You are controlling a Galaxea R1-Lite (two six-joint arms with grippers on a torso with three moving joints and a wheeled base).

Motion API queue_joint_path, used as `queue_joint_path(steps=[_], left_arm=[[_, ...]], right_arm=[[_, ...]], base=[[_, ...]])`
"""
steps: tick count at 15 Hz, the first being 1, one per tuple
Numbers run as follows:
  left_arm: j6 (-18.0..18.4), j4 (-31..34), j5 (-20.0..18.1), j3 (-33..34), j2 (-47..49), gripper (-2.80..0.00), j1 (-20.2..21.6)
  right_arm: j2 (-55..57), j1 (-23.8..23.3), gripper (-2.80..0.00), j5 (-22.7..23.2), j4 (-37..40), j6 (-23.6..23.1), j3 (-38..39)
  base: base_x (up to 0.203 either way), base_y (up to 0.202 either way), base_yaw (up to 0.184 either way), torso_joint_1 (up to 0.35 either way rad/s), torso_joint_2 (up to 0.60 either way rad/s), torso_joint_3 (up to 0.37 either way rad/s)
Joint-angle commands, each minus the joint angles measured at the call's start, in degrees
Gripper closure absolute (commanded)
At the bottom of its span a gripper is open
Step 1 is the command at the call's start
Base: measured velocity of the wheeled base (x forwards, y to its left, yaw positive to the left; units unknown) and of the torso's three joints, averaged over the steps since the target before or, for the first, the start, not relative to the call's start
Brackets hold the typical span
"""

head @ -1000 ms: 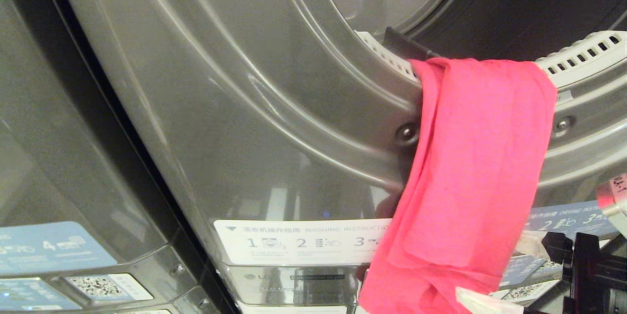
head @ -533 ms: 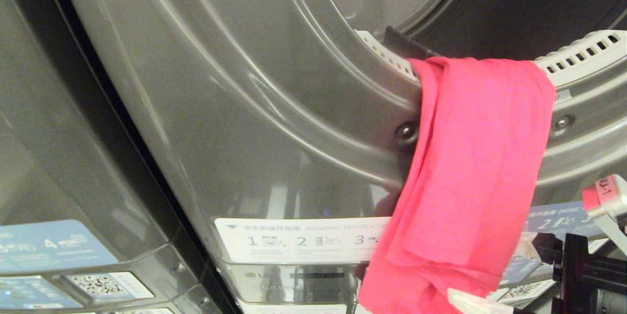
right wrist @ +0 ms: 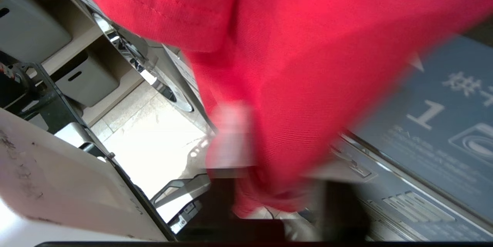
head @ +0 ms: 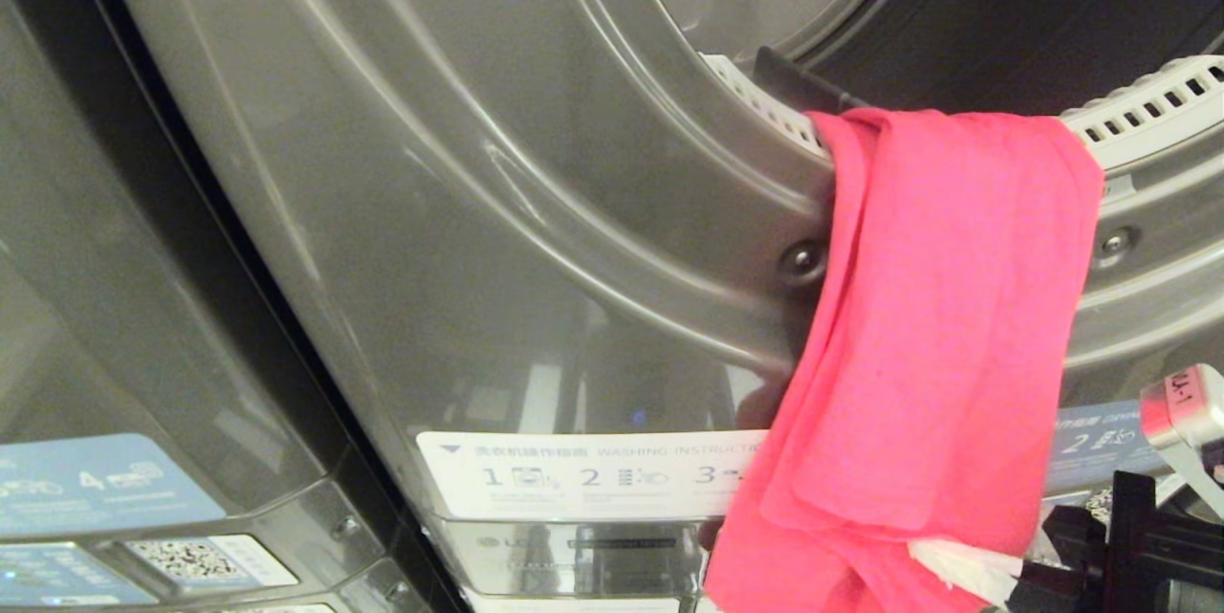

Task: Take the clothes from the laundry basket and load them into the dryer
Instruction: Put the clothes in the dryer

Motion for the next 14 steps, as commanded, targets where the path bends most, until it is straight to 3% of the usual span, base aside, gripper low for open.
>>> queue_joint_path(steps=[1, 3, 7, 12, 14], left_arm=[[0.0, 0.1, 0.0, 0.0, 0.0, 0.0, 0.0], [0.0, 0.1, 0.0, 0.0, 0.0, 0.0, 0.0], [0.0, 0.1, 0.0, 0.0, 0.0, 0.0, 0.0], [0.0, 0.1, 0.0, 0.0, 0.0, 0.0, 0.1], [0.0, 0.1, 0.0, 0.0, 0.0, 0.0, 0.0]], right_arm=[[-1.1, 0.0, 0.0, 0.2, 0.0, 0.1, 0.3], [-2.4, 0.0, 0.0, 0.5, 0.0, 0.3, 0.0], [-7.8, 0.7, 0.0, 6.0, -0.5, 0.5, -5.2], [-3.2, 0.6, 0.0, 5.9, -1.2, 0.7, -24.4], [3.7, 0.4, 0.0, 2.5, -3.9, -0.2, -32.6]], base=[[0.0, 0.0, 0.0, 0.0, 0.0, 0.0], [0.0, 0.0, 0.0, 0.0, 0.0, 0.0], [0.0, 0.0, 0.0, 0.0, 0.0, 0.0], [0.0, 0.0, 0.0, 0.0, 0.0, 0.0], [0.0, 0.0, 0.0, 0.0, 0.0, 0.0]])
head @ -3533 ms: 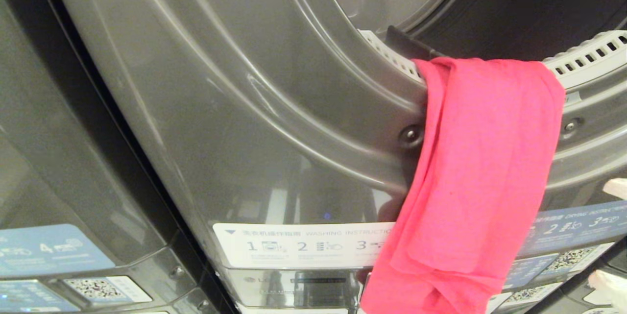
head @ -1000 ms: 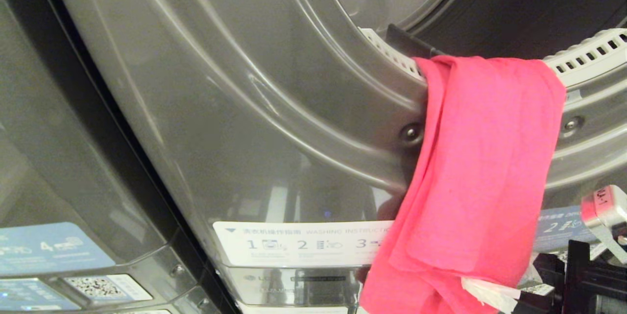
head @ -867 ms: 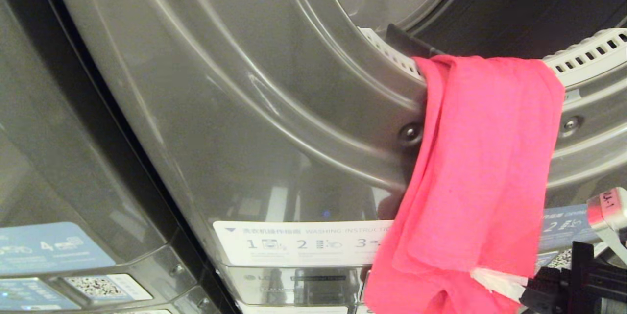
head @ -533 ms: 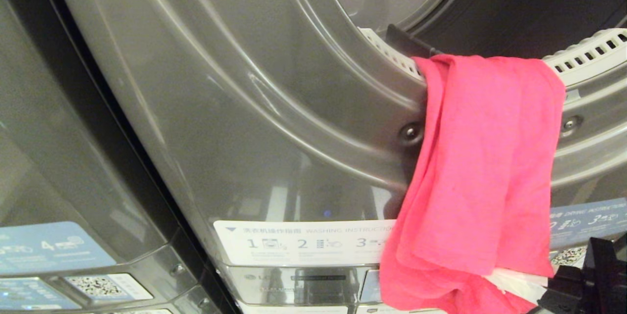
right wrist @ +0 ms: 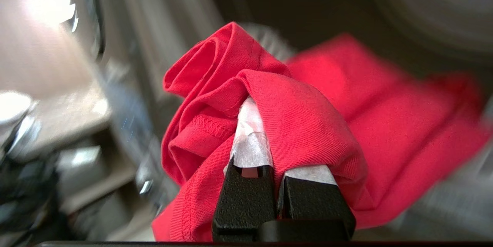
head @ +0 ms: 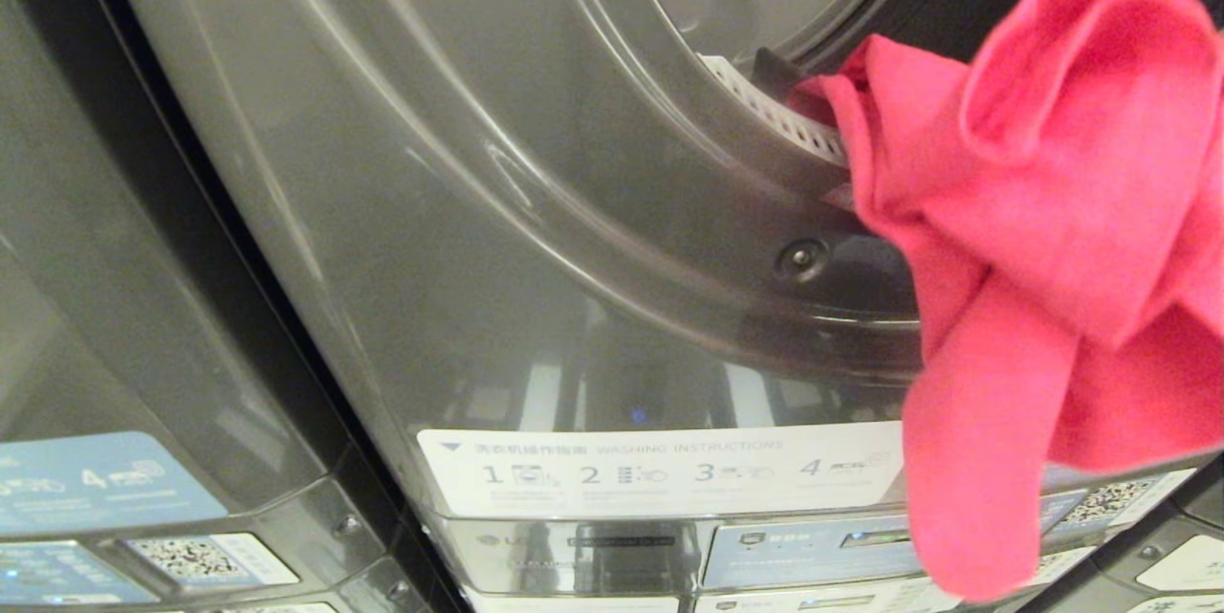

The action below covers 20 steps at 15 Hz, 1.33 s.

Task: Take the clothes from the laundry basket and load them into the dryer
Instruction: Put the clothes in the dryer

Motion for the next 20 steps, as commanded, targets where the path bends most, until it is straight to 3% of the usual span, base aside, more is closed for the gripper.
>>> queue_joint_path(steps=[1, 4, 6, 8, 11, 14, 15, 20], left_arm=[[0.0, 0.0, 0.0, 0.0, 0.0, 0.0, 0.0], [0.0, 0.0, 0.0, 0.0, 0.0, 0.0, 0.0], [0.0, 0.0, 0.0, 0.0, 0.0, 0.0, 0.0], [0.0, 0.0, 0.0, 0.0, 0.0, 0.0, 0.1], [0.0, 0.0, 0.0, 0.0, 0.0, 0.0, 0.0], [0.0, 0.0, 0.0, 0.0, 0.0, 0.0, 0.1], [0.0, 0.0, 0.0, 0.0, 0.0, 0.0, 0.0], [0.0, 0.0, 0.0, 0.0, 0.0, 0.0, 0.0]], right_arm=[[9.2, -0.1, 0.0, -4.3, -2.6, -2.1, -8.9], [19.0, -0.2, 0.0, -9.0, -15.1, -11.8, -16.0], [25.3, -1.6, 0.0, -11.7, -22.4, -21.1, -20.7], [31.8, -2.6, 0.0, -14.2, -29.1, -26.3, -27.5], [41.5, -6.0, 0.0, -18.0, -33.0, -28.8, -36.7], [48.6, -11.0, 0.0, -18.8, -32.8, -27.7, -43.1], [50.0, -12.3, -2.8, -19.0, -30.8, -26.7, -45.2], [51.5, -13.7, -2.8, -19.1, -10.1, -16.6, -57.3]], base=[[0.0, 0.0, 0.0, 0.0, 0.0, 0.0], [0.0, 0.0, 0.0, 0.0, 0.0, 0.0], [0.0, 0.0, 0.0, 0.0, 0.0, 0.0], [0.0, 0.0, 0.0, 0.0, 0.0, 0.0], [0.0, 0.0, 0.0, 0.0, 0.0, 0.0], [0.0, 0.0, 0.0, 0.0, 0.0, 0.0], [0.0, 0.0, 0.0, 0.0, 0.0, 0.0], [0.0, 0.0, 0.0, 0.0, 0.0, 0.0]])
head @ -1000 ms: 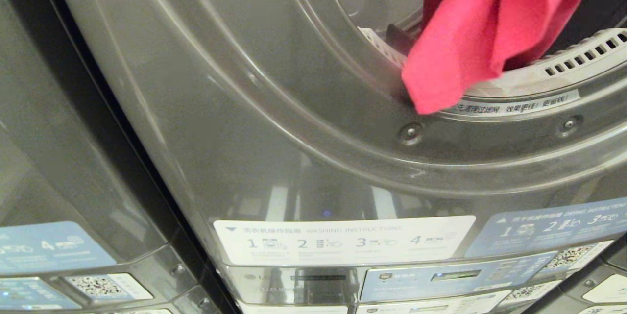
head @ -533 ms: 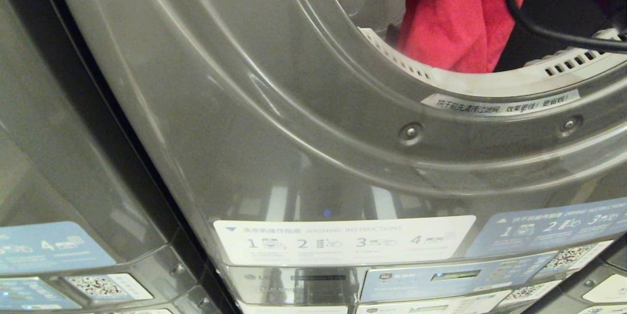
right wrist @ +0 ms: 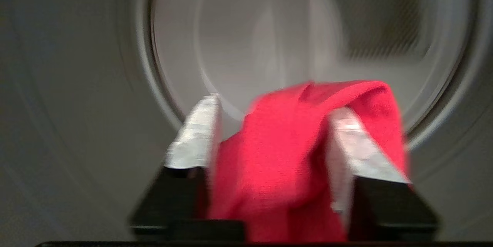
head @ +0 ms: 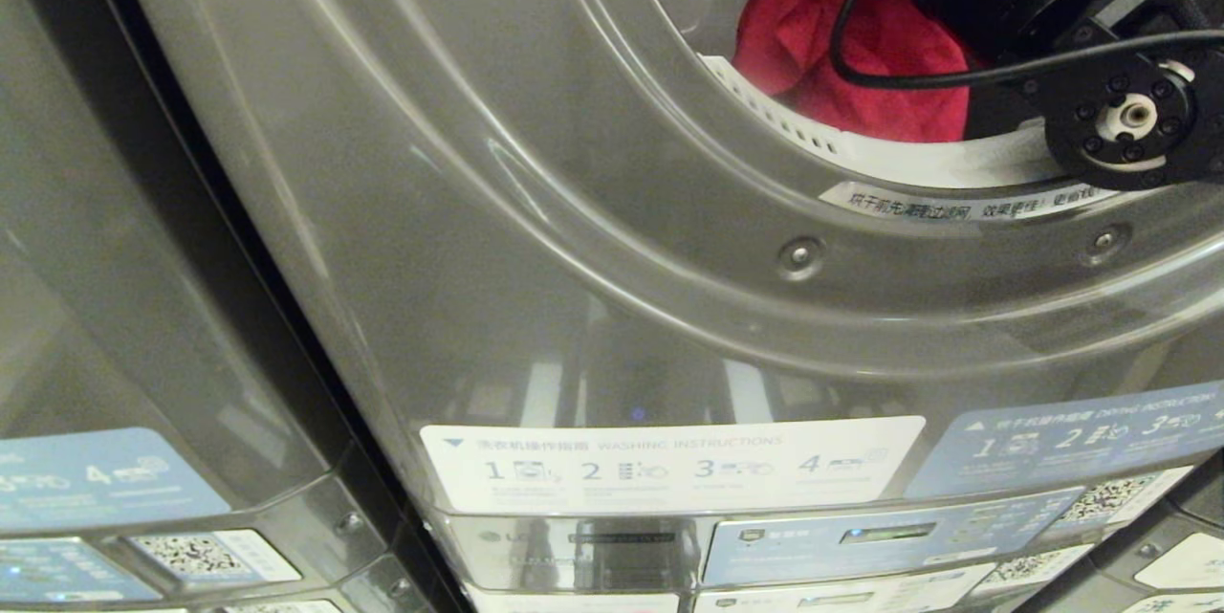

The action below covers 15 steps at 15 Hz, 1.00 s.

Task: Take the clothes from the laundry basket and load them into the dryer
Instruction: Put the clothes in the dryer

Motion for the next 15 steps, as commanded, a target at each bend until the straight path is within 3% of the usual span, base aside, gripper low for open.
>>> queue_joint_path(steps=[1, 4, 8, 11, 13, 15], left_arm=[[0.0, 0.0, 0.0, 0.0, 0.0, 0.0, 0.0], [0.0, 0.0, 0.0, 0.0, 0.0, 0.0, 0.1], [0.0, 0.0, 0.0, 0.0, 0.0, 0.0, 0.0], [0.0, 0.0, 0.0, 0.0, 0.0, 0.0, 0.1], [0.0, 0.0, 0.0, 0.0, 0.0, 0.0, 0.0], [0.0, 0.0, 0.0, 0.0, 0.0, 0.0, 0.0]], right_arm=[[0.6, -0.1, -2.8, -0.1, 10.3, 4.3, -6.1], [-3.1, 0.5, -2.8, 0.1, 19.1, 10.7, -6.7], [-7.0, 4.1, -2.8, 0.0, 20.0, 10.3, -6.6], [-11.8, 4.3, -2.8, 0.1, 36.9, 10.8, -6.5], [-13.6, 4.8, -2.8, -0.5, 42.7, 12.5, -6.1], [-13.3, 4.9, -2.8, -5.7, 48.3, 12.5, -6.4]], base=[[0.0, 0.0, 0.0, 0.0, 0.0, 0.0], [0.0, 0.0, 0.0, 0.0, 0.0, 0.0], [0.0, 0.0, 0.0, 0.0, 0.0, 0.0], [0.0, 0.0, 0.0, 0.0, 0.0, 0.0], [0.0, 0.0, 0.0, 0.0, 0.0, 0.0], [0.0, 0.0, 0.0, 0.0, 0.0, 0.0]])
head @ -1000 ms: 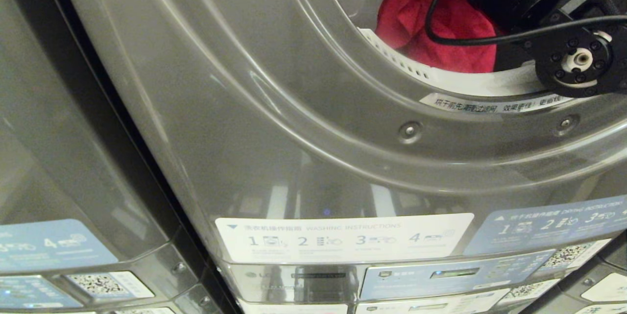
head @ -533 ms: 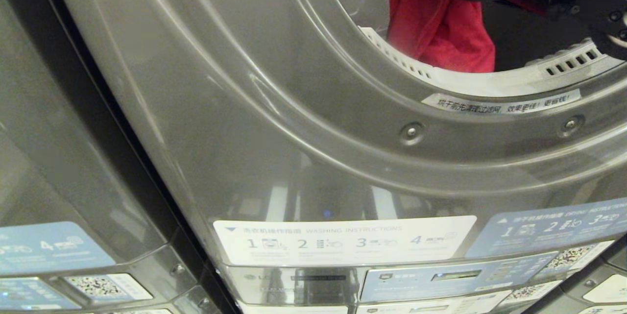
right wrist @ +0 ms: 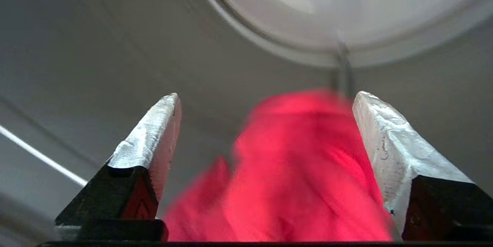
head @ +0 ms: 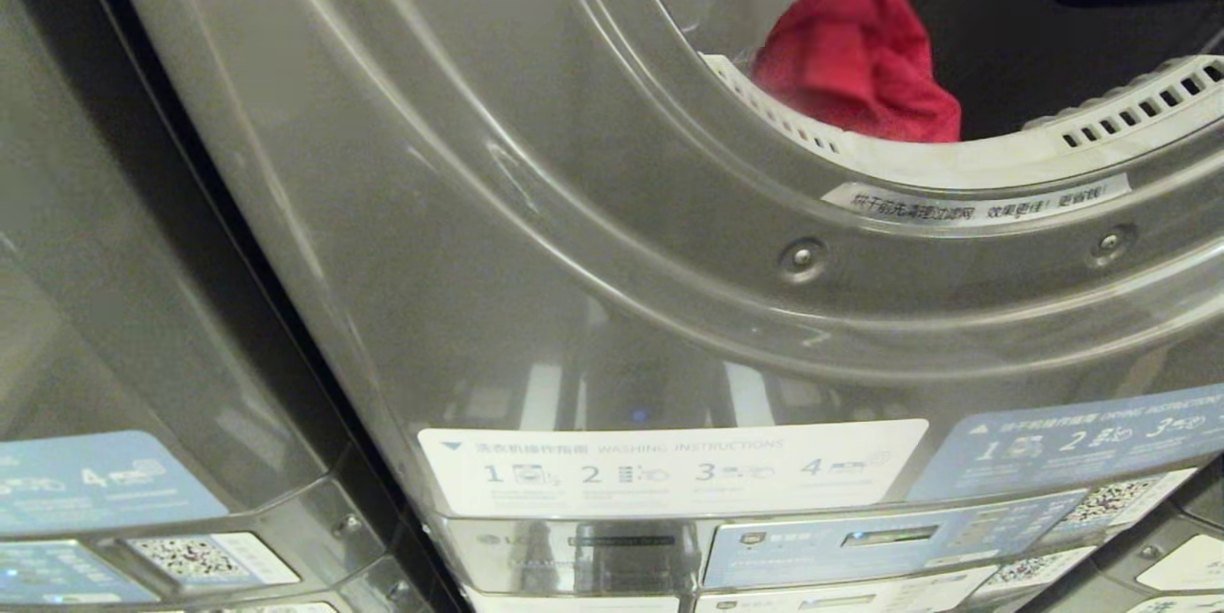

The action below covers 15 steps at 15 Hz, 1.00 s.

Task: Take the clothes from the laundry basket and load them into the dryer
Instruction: Put the clothes in the dryer

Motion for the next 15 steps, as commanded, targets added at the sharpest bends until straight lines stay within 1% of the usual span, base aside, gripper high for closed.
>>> queue_joint_path(steps=[1, 2, 4, 5, 6, 8, 10, 12, 13, 15], left_arm=[[0.0, 0.0, 0.0, 0.0, 0.0, 0.0, 0.0], [0.0, 0.0, 0.0, 0.0, 0.0, 0.0, 0.0], [0.0, 0.0, 0.0, 0.0, 0.0, 0.0, 0.0], [0.0, 0.0, 0.0, 0.0, 0.0, 0.0, 0.0], [0.0, 0.0, 0.0, 0.0, 0.0, 0.0, 0.0], [0.0, 0.0, 0.0, 0.0, 0.0, 0.0, 0.0], [0.0, 0.0, 0.0, 0.0, 0.0, 0.0, 0.0], [0.0, 0.0, 0.0, 0.0, 0.0, 0.0, 0.0], [0.0, 0.0, 0.0, 0.0, 0.0, 0.0, 0.0], [0.0, 0.0, 0.0, 0.0, 0.0, 0.0, 0.0]], right_arm=[[-1.3, 0.1, -2.8, -4.3, 8.9, -0.1, -0.6], [-1.3, 0.2, -2.8, -5.4, 12.4, 0.3, -1.1], [-1.4, 2.0, -2.8, -5.8, 12.1, 2.9, -1.1], [-1.8, 3.3, -2.8, -5.8, 11.3, 4.3, -1.0], [-1.8, 3.6, -2.8, -5.6, 10.1, 4.5, -1.1], [-2.5, 4.5, -2.8, -5.4, 5.3, 4.3, -0.4], [-6.5, 5.9, -2.8, -4.7, 3.4, 3.9, 3.5], [-13.0, 7.0, -2.8, -2.2, 0.2, 3.0, 11.2], [-16.0, 7.3, 0.0, -0.9, -2.2, 2.2, 14.9], [-22.6, 7.8, 0.0, 1.1, -8.9, -2.3, 25.0]], base=[[0.0, 0.0, 0.0, 0.0, 0.0, 0.0], [0.0, 0.0, 0.0, 0.0, 0.0, 0.0], [0.0, 0.0, 0.0, 0.0, 0.0, 0.0], [0.0, 0.0, 0.0, 0.0, 0.0, 0.0], [0.0, 0.0, 0.0, 0.0, 0.0, 0.0], [0.0, 0.0, 0.0, 0.0, 0.0, 0.0], [0.0, 0.0, 0.0, 0.0, 0.0, 0.0], [0.0, 0.0, 0.0, 0.0, 0.0, 0.0], [0.0, 0.0, 0.0, 0.0, 0.0, 0.0], [0.0, 0.0, 0.0, 0.0, 0.0, 0.0]])
